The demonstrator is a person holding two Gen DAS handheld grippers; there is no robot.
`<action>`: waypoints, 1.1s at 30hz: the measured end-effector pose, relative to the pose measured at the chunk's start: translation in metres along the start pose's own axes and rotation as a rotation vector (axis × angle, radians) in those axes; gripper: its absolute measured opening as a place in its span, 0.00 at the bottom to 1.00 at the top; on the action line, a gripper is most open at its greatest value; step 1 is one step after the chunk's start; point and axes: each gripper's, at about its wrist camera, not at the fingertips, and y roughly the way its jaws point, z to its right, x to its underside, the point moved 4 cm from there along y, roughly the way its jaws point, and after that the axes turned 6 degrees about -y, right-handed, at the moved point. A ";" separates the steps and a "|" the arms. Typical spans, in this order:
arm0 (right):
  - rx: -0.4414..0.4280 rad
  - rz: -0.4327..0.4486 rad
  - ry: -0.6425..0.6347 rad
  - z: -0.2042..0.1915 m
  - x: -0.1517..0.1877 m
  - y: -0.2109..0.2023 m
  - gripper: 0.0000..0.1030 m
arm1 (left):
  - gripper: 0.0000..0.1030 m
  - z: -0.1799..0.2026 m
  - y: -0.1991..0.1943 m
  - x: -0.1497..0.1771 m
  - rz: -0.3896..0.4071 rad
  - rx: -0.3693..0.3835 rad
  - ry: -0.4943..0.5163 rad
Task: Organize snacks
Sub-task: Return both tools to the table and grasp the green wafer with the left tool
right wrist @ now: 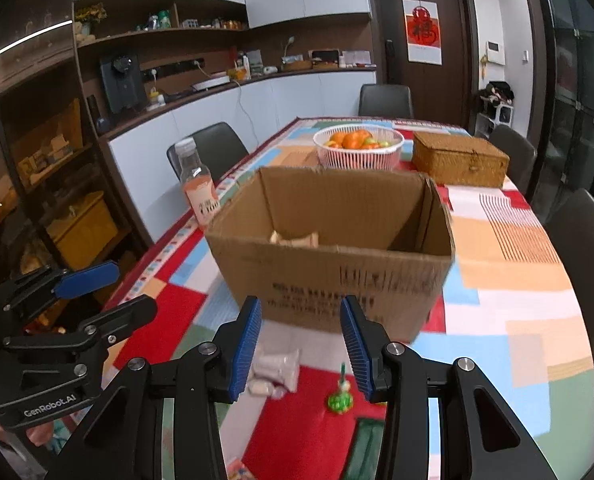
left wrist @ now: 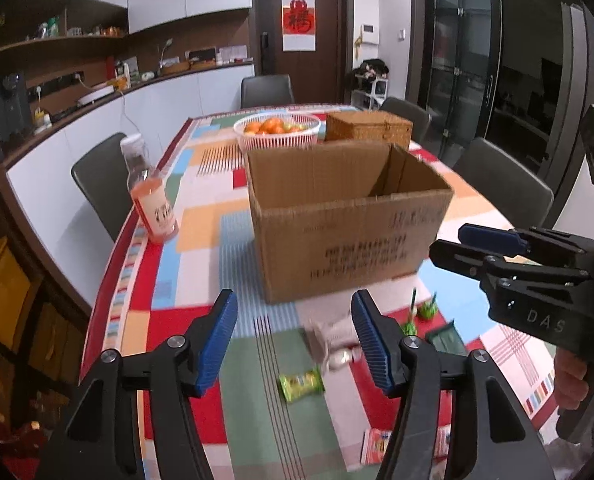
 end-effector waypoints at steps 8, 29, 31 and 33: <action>-0.021 -0.133 0.006 -0.004 0.042 0.016 0.41 | 0.58 0.000 0.021 0.046 -0.147 0.014 -0.031; 0.032 -0.342 0.055 0.019 0.100 0.078 0.41 | 0.61 -0.012 0.099 0.090 -0.366 -0.009 -0.089; 0.036 -0.346 0.056 0.021 0.100 0.082 0.41 | 0.61 -0.012 0.107 0.091 -0.390 -0.001 -0.104; 0.035 -0.356 0.065 0.022 0.100 0.087 0.41 | 0.61 -0.013 0.113 0.091 -0.398 0.005 -0.109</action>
